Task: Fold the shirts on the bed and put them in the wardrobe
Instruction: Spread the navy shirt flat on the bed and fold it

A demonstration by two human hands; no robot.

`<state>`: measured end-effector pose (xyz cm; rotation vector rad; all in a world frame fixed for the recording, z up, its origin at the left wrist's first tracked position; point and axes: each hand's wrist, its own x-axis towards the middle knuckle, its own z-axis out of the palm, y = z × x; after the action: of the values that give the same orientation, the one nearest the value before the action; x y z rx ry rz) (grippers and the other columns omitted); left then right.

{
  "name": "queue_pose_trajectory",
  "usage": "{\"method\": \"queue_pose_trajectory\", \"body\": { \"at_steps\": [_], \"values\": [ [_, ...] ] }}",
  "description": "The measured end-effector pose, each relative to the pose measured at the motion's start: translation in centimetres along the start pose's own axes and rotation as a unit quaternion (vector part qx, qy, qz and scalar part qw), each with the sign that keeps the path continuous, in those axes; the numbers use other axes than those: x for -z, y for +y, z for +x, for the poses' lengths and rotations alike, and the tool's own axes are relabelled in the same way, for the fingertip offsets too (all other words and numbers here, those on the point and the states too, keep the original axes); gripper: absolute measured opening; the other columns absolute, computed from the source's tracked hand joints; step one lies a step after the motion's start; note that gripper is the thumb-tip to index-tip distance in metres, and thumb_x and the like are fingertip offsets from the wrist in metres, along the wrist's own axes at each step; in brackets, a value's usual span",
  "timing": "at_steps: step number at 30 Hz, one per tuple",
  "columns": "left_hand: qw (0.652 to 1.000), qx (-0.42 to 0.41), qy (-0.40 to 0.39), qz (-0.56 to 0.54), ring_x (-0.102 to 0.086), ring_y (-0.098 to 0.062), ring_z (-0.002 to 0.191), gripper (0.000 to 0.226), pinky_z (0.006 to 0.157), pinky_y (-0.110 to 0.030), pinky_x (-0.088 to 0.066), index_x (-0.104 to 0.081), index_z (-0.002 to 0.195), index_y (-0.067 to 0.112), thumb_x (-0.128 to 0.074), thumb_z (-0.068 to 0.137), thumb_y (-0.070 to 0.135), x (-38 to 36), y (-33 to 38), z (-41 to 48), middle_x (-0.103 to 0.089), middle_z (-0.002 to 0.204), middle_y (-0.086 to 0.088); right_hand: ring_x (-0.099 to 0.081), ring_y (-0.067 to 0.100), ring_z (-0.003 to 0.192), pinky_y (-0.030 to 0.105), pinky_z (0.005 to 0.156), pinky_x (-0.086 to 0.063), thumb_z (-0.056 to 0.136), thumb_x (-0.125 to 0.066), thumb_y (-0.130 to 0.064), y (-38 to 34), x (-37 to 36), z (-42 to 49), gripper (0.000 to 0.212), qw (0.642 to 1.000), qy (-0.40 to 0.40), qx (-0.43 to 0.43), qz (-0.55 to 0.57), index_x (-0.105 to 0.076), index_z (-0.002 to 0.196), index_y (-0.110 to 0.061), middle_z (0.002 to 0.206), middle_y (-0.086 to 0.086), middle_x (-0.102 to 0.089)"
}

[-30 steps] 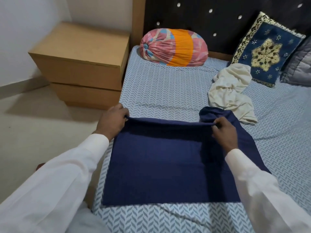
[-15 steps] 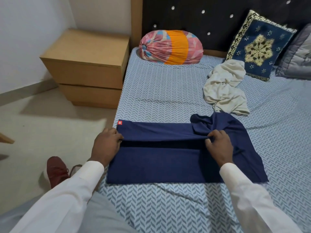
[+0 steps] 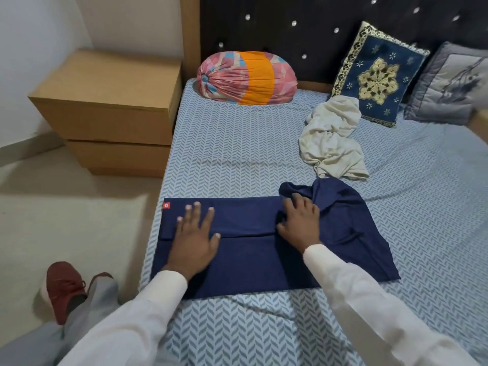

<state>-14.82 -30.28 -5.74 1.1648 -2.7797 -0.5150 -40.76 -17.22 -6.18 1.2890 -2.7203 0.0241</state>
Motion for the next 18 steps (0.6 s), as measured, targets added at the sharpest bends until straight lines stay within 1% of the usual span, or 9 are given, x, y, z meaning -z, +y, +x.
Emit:
{"method": "queue_pose_trajectory", "body": {
  "at_steps": [3, 7, 8, 10, 12, 13, 15, 16, 18],
  "values": [
    [0.99, -0.042, -0.134, -0.026, 0.021, -0.028, 0.147, 0.103, 0.119, -0.047, 0.01, 0.007, 0.155, 0.031, -0.002, 0.07, 0.089, -1.7, 3.7, 0.3, 0.02, 0.161, -0.009, -0.038, 0.036, 0.128, 0.05, 0.105, -0.028, 0.075, -0.059, -0.032, -1.1, -0.2, 2.6, 0.067, 0.994, -0.086, 0.003, -0.066, -0.04, 0.139, -0.022, 0.145, 0.011, -0.04],
    [0.979, -0.05, -0.184, 0.069, 0.033, -0.031, 0.142, 0.118, 0.115, -0.051, 0.019, 0.018, 0.152, 0.028, 0.008, 0.053, 0.091, -3.6, 4.4, 0.1, 0.03, 0.156, -0.011, -0.046, 0.036, 0.123, 0.048, 0.1, -0.035, 0.091, -0.046, -0.023, -0.2, 0.2, 6.4, 0.058, 0.99, -0.094, -0.053, -0.086, -0.029, 0.146, -0.02, 0.137, 0.013, -0.05],
    [0.978, -0.053, -0.186, 0.082, 0.035, -0.031, 0.141, 0.118, 0.115, -0.052, 0.02, 0.021, 0.152, 0.027, 0.009, 0.052, 0.091, -3.9, 4.4, 0.2, 0.034, 0.155, -0.011, -0.051, 0.035, 0.12, 0.046, 0.097, -0.038, 0.091, -0.047, -0.021, 0.8, 0.7, 7.2, 0.058, 0.992, -0.089, -0.079, -0.05, -0.029, 0.146, -0.021, 0.133, 0.013, -0.054],
    [0.976, -0.052, -0.196, 0.082, 0.037, -0.031, 0.14, 0.118, 0.114, -0.052, 0.021, 0.024, 0.15, 0.027, 0.009, 0.052, 0.092, -4.0, 4.4, 0.3, 0.039, 0.15, -0.009, -0.059, 0.035, 0.112, 0.041, 0.089, -0.046, 0.087, -0.054, -0.019, 2.7, 2.4, 8.0, 0.065, 0.978, -0.039, -0.169, 0.112, -0.029, 0.147, -0.021, 0.125, 0.013, -0.06],
    [0.975, -0.05, -0.204, 0.077, 0.038, -0.03, 0.139, 0.119, 0.113, -0.052, 0.022, 0.025, 0.149, 0.026, 0.009, 0.052, 0.092, -4.0, 4.3, 0.3, 0.043, 0.146, -0.007, -0.062, 0.035, 0.105, 0.037, 0.085, -0.048, 0.081, -0.059, -0.016, 4.5, 4.6, 7.7, 0.066, 0.901, 0.054, -0.281, 0.326, -0.035, 0.142, -0.019, 0.12, 0.016, -0.063],
    [0.975, -0.049, -0.204, 0.077, 0.038, -0.03, 0.139, 0.12, 0.113, -0.052, 0.022, 0.025, 0.149, 0.026, 0.01, 0.051, 0.092, -4.0, 4.3, 0.3, 0.044, 0.145, -0.007, -0.063, 0.033, 0.1, 0.036, 0.082, -0.049, 0.078, -0.06, -0.014, 5.6, 5.3, 7.1, 0.063, 0.836, 0.099, -0.323, 0.434, -0.039, 0.138, -0.017, 0.116, 0.017, -0.064],
    [0.976, -0.048, -0.199, 0.079, 0.038, -0.029, 0.138, 0.123, 0.113, -0.052, 0.021, 0.025, 0.15, 0.025, 0.015, 0.048, 0.094, -4.1, 4.3, 0.4, 0.045, 0.144, -0.006, -0.064, 0.025, 0.084, 0.033, 0.074, -0.052, 0.075, -0.06, -0.009, 7.7, 6.4, 4.9, 0.055, 0.672, 0.176, -0.362, 0.621, -0.046, 0.128, -0.012, 0.105, 0.015, -0.066],
    [0.976, -0.049, -0.198, 0.079, 0.038, -0.03, 0.139, 0.124, 0.113, -0.052, 0.021, 0.024, 0.15, 0.025, 0.016, 0.047, 0.094, -4.1, 4.4, 0.4, 0.044, 0.145, -0.007, -0.062, 0.022, 0.078, 0.033, 0.069, -0.052, 0.073, -0.059, -0.006, 8.8, 6.6, 3.5, 0.05, 0.605, 0.202, -0.366, 0.678, -0.05, 0.122, -0.007, 0.098, 0.014, -0.065],
    [0.976, -0.05, -0.199, 0.076, 0.036, -0.031, 0.14, 0.125, 0.114, -0.052, 0.02, 0.022, 0.151, 0.026, 0.015, 0.046, 0.095, -3.9, 4.5, 0.3, 0.039, 0.151, -0.009, -0.057, 0.02, 0.069, 0.031, 0.062, -0.049, 0.07, -0.057, -0.001, 10.2, 6.0, 0.5, 0.032, 0.527, 0.23, -0.375, 0.727, -0.054, 0.102, -0.004, 0.081, 0.011, -0.059]
  ]
}}
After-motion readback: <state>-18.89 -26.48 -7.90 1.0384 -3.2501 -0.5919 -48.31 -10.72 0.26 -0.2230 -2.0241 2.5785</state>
